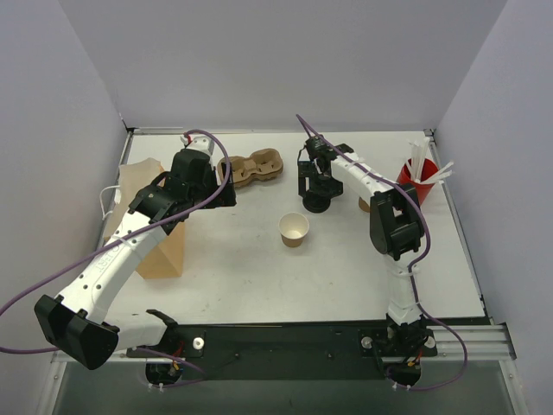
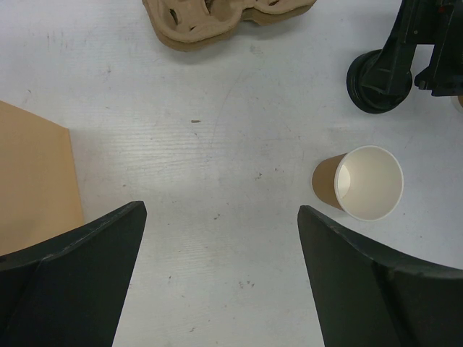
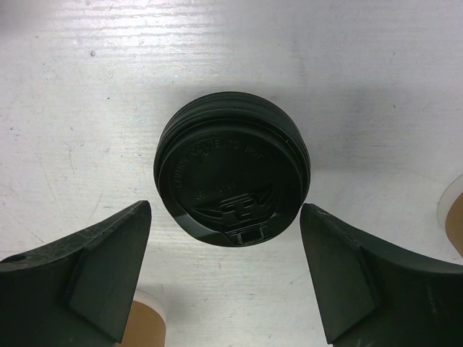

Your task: Pack the takeout coffee

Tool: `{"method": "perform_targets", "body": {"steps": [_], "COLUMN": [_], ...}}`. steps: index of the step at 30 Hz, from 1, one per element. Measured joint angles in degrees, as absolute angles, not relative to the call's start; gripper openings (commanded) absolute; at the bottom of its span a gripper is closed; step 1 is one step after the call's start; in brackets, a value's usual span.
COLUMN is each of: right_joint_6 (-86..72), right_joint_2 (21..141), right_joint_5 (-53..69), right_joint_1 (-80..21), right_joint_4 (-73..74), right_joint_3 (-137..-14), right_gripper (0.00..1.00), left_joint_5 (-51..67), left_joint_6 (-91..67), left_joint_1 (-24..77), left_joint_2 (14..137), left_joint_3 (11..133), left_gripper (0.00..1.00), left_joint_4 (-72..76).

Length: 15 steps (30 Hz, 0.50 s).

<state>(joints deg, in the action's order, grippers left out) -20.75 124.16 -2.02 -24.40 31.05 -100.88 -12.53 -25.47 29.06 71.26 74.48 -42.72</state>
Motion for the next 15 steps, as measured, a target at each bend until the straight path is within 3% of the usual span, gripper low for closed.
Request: {"method": "perform_targets", "body": {"steps": [15], "right_joint_6": [-20.4], "right_joint_2": [124.18], "right_joint_5": [-2.2], "right_joint_1": [-24.43], "right_joint_4": [31.07], "right_joint_3": [-100.88], "right_gripper": [0.83], "left_joint_5": [-12.14], "left_joint_6": [-25.36], "left_joint_1": [29.02], "left_joint_2": [71.26], "left_joint_3": [74.48], "left_gripper": [0.97], "left_joint_4": [-42.72]}}
